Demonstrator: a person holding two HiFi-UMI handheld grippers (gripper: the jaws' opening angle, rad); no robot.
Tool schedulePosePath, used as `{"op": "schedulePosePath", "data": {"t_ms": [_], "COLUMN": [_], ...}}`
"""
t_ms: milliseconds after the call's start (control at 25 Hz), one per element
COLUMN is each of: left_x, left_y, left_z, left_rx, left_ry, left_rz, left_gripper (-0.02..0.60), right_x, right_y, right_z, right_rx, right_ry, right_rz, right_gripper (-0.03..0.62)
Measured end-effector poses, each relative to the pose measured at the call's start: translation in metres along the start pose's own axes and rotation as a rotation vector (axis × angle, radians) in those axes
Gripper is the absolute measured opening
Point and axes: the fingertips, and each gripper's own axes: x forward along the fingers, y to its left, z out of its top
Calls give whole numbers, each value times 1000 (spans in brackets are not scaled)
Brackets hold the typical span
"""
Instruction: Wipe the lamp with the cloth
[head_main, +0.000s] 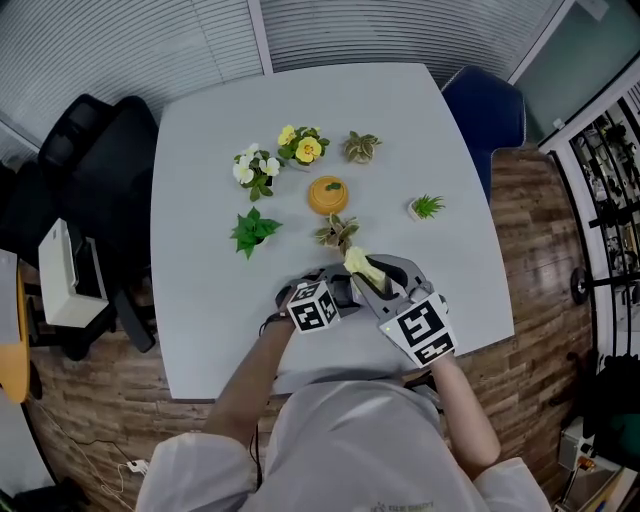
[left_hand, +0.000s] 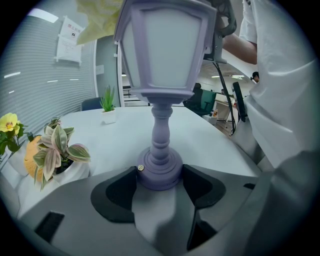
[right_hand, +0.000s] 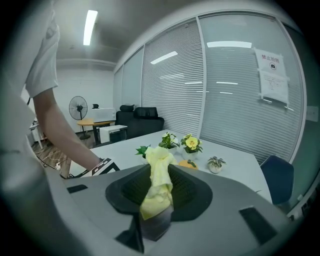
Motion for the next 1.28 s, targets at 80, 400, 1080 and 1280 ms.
{"op": "schedulePosePath", "data": {"t_ms": [80, 400, 1080, 1280], "left_x": [0, -1, 0, 0], "left_y": [1, 1, 0, 1], "left_z": [0, -1, -1, -2], "left_rx": [1, 1, -2, -1], "left_ry": [1, 3, 6, 6], "left_rz": [1, 2, 1, 2], "left_gripper": [299, 299, 299, 299], "right_x": [-1, -8, -29, -35], "right_y": [3, 13, 24, 27], "right_z": [1, 0, -1, -3], "right_rx": [-10, -12, -11, 1], "right_ry": [-10, -52, -139, -156], "right_rz": [6, 32, 87, 106], "right_gripper": [114, 114, 114, 114]}}
